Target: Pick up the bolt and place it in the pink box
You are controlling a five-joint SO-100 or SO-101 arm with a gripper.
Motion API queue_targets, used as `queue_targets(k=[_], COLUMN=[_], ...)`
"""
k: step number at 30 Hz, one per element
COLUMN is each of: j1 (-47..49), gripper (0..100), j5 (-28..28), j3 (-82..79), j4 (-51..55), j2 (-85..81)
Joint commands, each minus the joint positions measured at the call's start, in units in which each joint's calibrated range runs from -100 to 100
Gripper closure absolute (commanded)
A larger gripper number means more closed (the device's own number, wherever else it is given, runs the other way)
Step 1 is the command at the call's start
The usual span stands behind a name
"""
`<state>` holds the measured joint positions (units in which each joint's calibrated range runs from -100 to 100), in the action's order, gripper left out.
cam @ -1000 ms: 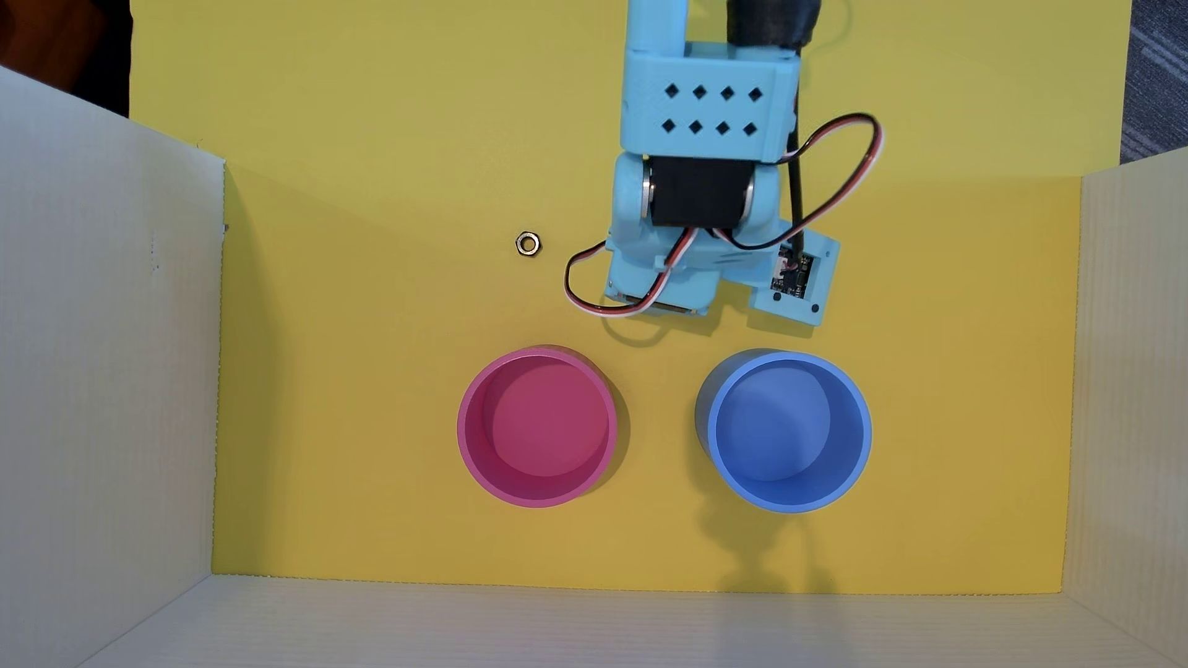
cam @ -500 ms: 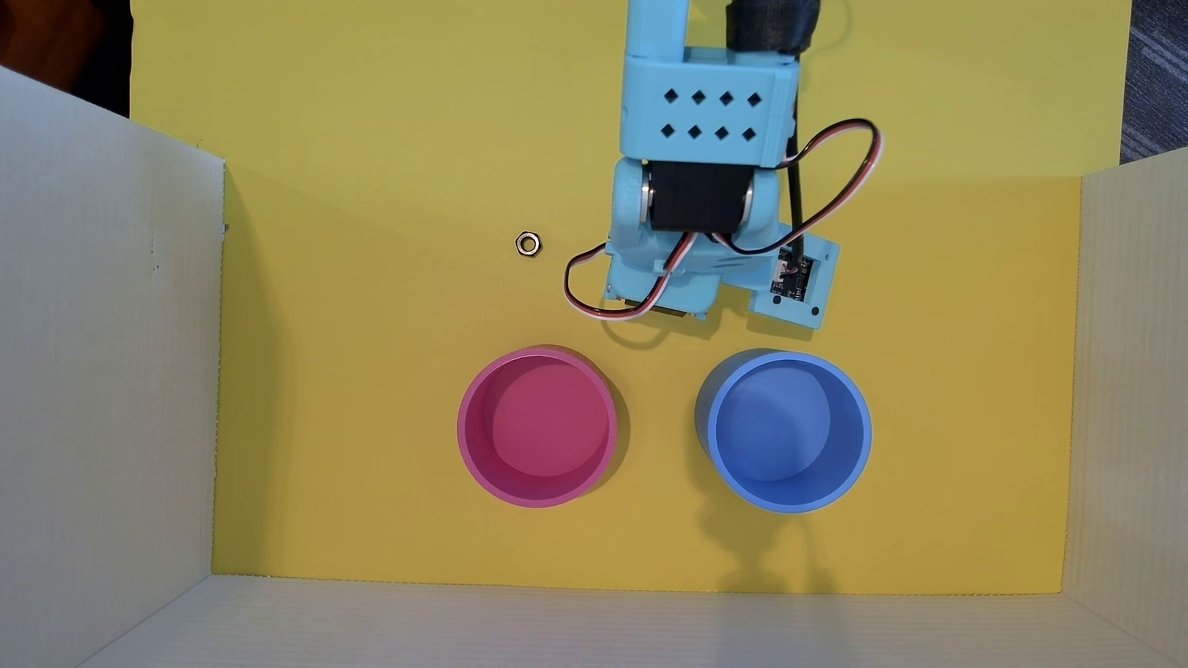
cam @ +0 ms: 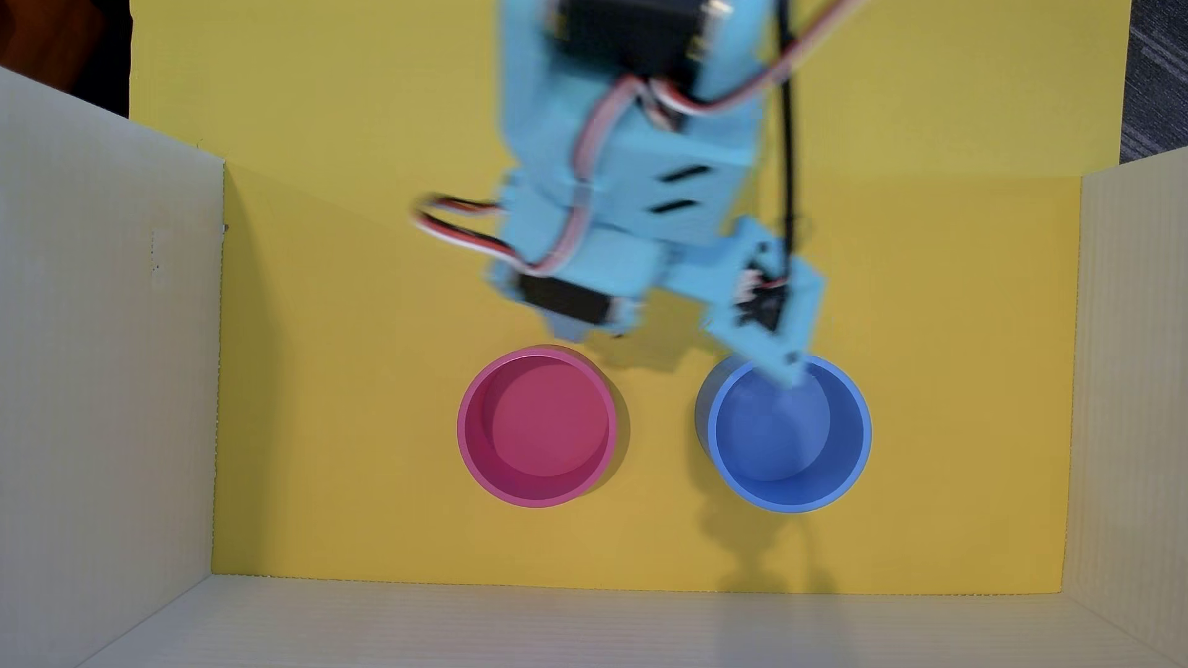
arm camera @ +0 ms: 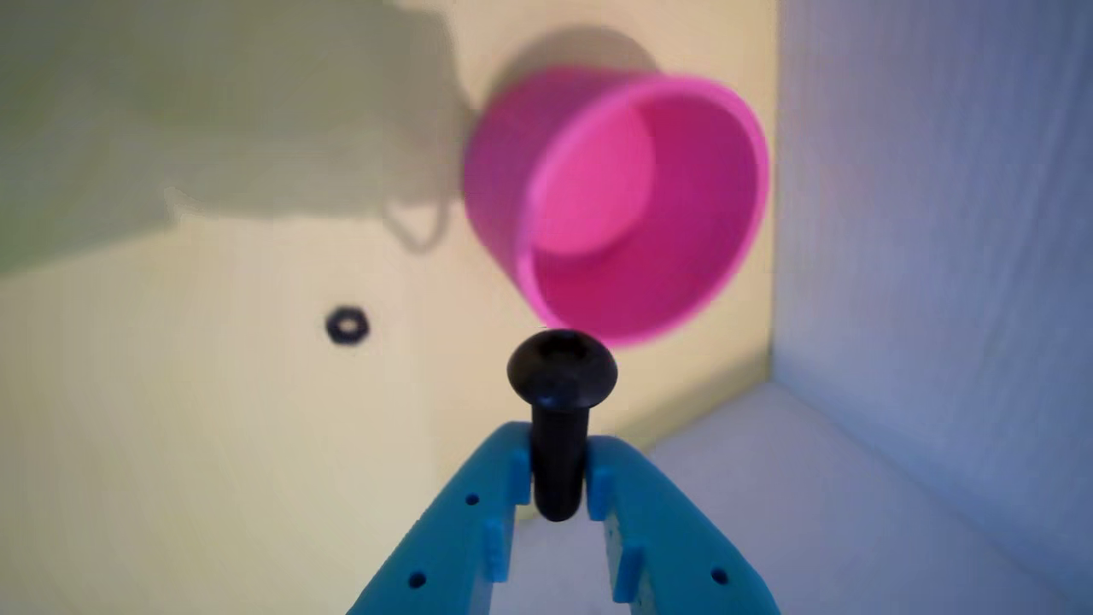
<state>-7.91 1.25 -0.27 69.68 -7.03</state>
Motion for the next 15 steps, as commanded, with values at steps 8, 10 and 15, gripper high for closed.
queue_targets(k=[8, 10, 15], j1=[-0.9, -0.8, -0.7], gripper=[98, 99, 98], j5=[0.2, 0.1, -0.1], j3=[19.7, 22.7, 26.8], j4=[0.3, 0.4, 0.5], j2=[18.4, 21.8, 26.4])
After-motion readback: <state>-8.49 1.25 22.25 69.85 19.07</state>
